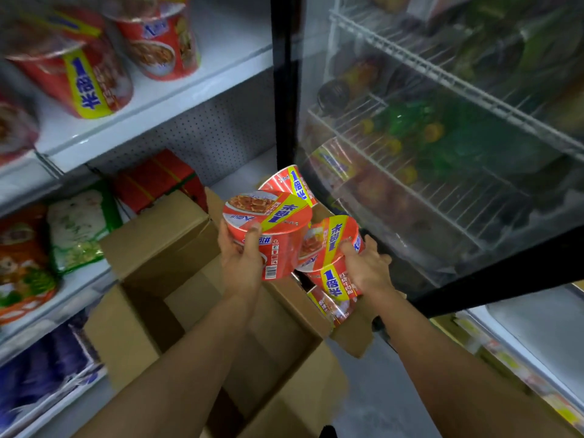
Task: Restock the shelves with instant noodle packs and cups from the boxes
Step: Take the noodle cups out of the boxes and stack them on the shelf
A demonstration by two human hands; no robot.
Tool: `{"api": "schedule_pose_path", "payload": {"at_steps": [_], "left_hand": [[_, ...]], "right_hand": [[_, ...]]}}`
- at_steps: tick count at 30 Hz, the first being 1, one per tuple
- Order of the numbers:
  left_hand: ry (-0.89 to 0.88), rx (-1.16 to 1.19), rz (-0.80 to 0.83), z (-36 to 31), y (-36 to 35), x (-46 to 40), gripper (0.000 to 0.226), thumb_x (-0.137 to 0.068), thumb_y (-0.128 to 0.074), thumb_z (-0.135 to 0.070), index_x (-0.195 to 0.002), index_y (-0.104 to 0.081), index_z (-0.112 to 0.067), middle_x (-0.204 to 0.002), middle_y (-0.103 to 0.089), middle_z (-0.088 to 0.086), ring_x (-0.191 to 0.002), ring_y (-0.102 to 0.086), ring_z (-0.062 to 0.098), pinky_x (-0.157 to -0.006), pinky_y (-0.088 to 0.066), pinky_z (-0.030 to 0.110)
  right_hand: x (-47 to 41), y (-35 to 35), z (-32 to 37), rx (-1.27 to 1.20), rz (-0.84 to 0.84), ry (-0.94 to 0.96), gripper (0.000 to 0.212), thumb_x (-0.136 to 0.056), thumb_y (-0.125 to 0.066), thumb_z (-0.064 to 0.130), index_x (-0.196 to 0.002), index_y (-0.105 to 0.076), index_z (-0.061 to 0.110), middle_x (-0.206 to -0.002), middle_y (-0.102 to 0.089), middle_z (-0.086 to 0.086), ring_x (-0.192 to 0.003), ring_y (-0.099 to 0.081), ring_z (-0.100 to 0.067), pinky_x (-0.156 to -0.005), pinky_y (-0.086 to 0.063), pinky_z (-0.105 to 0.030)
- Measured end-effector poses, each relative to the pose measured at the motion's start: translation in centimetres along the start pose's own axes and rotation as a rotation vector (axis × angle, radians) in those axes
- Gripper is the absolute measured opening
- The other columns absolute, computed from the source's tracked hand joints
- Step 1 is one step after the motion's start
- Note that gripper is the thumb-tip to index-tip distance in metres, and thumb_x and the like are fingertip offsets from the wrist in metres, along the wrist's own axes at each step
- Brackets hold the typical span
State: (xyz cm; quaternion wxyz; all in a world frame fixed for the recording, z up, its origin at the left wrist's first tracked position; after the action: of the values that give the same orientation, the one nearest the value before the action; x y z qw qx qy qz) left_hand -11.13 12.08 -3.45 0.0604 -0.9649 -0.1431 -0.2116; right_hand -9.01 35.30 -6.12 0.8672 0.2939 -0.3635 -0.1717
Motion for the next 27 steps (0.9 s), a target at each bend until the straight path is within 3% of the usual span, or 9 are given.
{"api": "schedule_pose_path", "payload": {"at_steps": [3, 6, 9, 12, 14, 20, 23, 25, 27], "left_hand": [[-0.028, 0.031, -0.033, -2.1, 1.6, 0.7, 0.060, -0.092, -0.056, -0.042, -0.144, -0.027, -0.041, -0.121, -0.063, -0.002, -0.098, -0.067, 0.016, -0.090, -0.053, 0.050], [-0.070, 0.041, -0.075, -4.4, 3.6, 1.3, 0.057, -0.093, -0.055, -0.041, -0.144, -0.028, -0.039, -0.123, -0.062, -0.001, -0.097, -0.066, 0.013, -0.090, -0.052, 0.048], [-0.145, 0.049, -0.120, -7.0, 6.0, 2.4, 0.055, -0.095, -0.052, -0.037, -0.145, -0.029, -0.033, -0.127, -0.058, 0.000, -0.101, -0.063, 0.016, -0.091, -0.051, 0.042], [-0.198, 0.104, -0.154, -9.1, 8.9, 3.6, 0.052, -0.096, -0.052, -0.032, -0.144, -0.032, -0.032, -0.126, -0.057, -0.001, -0.102, -0.061, 0.015, -0.093, -0.050, 0.041], [-0.218, 0.134, -0.165, -10.0, 11.1, 4.1, 0.053, -0.095, -0.053, -0.034, -0.144, -0.032, -0.033, -0.126, -0.058, 0.000, -0.102, -0.063, 0.014, -0.093, -0.051, 0.046], [-0.257, 0.182, -0.243, -12.5, 19.3, 7.3, 0.052, -0.095, -0.052, -0.039, -0.142, -0.030, -0.039, -0.130, -0.056, -0.001, -0.107, -0.061, 0.017, -0.095, -0.050, 0.050], [-0.298, 0.212, -0.273, -13.7, 23.7, 9.6, 0.050, -0.096, -0.050, -0.037, -0.141, -0.029, -0.040, -0.131, -0.054, 0.001, -0.110, -0.059, 0.019, -0.095, -0.050, 0.050], [-0.329, 0.209, -0.316, -14.2, 26.9, 11.0, 0.050, -0.097, -0.049, -0.036, -0.142, -0.028, -0.038, -0.129, -0.054, 0.001, -0.107, -0.059, 0.018, -0.091, -0.051, 0.048], [-0.341, 0.219, -0.355, -14.3, 30.0, 12.3, 0.052, -0.097, -0.049, -0.037, -0.144, -0.026, -0.036, -0.128, -0.053, 0.000, -0.101, -0.059, 0.016, -0.082, -0.053, 0.041]], "right_hand": [[1.2, 0.8, 2.2, 0.003, -0.013, 0.061, 0.062, -0.089, -0.044, 0.057, -0.142, -0.033, 0.028, -0.136, -0.040, -0.019, -0.122, -0.044, -0.035, -0.100, -0.038, -0.042], [3.3, 0.6, 4.7, -0.027, 0.004, 0.092, 0.065, -0.085, -0.043, 0.065, -0.140, -0.035, 0.032, -0.133, -0.044, -0.014, -0.108, -0.056, -0.031, -0.082, -0.039, -0.034], [5.5, -0.2, 7.1, -0.127, 0.031, 0.147, 0.085, -0.064, -0.038, 0.080, -0.135, -0.040, 0.033, -0.130, -0.054, -0.011, -0.105, -0.062, -0.031, -0.087, -0.052, -0.044], [8.2, -0.2, 9.6, -0.152, 0.022, 0.212, 0.056, -0.089, -0.048, 0.053, -0.134, -0.046, 0.019, -0.129, -0.054, -0.013, -0.116, -0.054, -0.035, -0.100, -0.044, -0.045], [9.3, -1.0, 10.5, -0.181, 0.030, 0.224, 0.053, -0.094, -0.048, 0.043, -0.139, -0.043, 0.014, -0.132, -0.054, -0.012, -0.118, -0.053, -0.033, -0.101, -0.041, -0.039], [16.1, -4.9, 14.3, -0.236, 0.096, 0.319, 0.067, -0.083, -0.043, 0.061, -0.138, -0.042, 0.023, -0.125, -0.059, -0.013, -0.108, -0.059, -0.033, -0.097, -0.047, -0.045], [19.7, -6.8, 15.6, -0.244, 0.129, 0.368, 0.053, -0.091, -0.045, 0.053, -0.131, -0.048, 0.019, -0.122, -0.060, -0.011, -0.100, -0.059, -0.028, -0.077, -0.044, -0.028], [22.1, -8.1, 16.4, -0.246, 0.157, 0.406, 0.046, -0.093, -0.046, 0.049, -0.128, -0.050, 0.019, -0.118, -0.061, -0.009, -0.089, -0.058, -0.023, -0.061, -0.039, -0.023], [24.4, -9.5, 17.0, -0.236, 0.166, 0.453, 0.044, -0.093, -0.046, 0.048, -0.126, -0.051, 0.020, -0.112, -0.061, -0.007, -0.080, -0.058, -0.018, -0.058, -0.039, -0.023]]}}
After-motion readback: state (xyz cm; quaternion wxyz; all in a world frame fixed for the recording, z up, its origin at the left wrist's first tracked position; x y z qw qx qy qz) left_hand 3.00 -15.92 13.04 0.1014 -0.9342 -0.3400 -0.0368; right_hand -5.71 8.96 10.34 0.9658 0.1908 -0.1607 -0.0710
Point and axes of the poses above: each hand's wrist, its own x-axis away from the middle knuckle, its own y-axis out of the back of the hand, z = x × y, the point moved 6 cm from there along -x, towards the middle knuckle
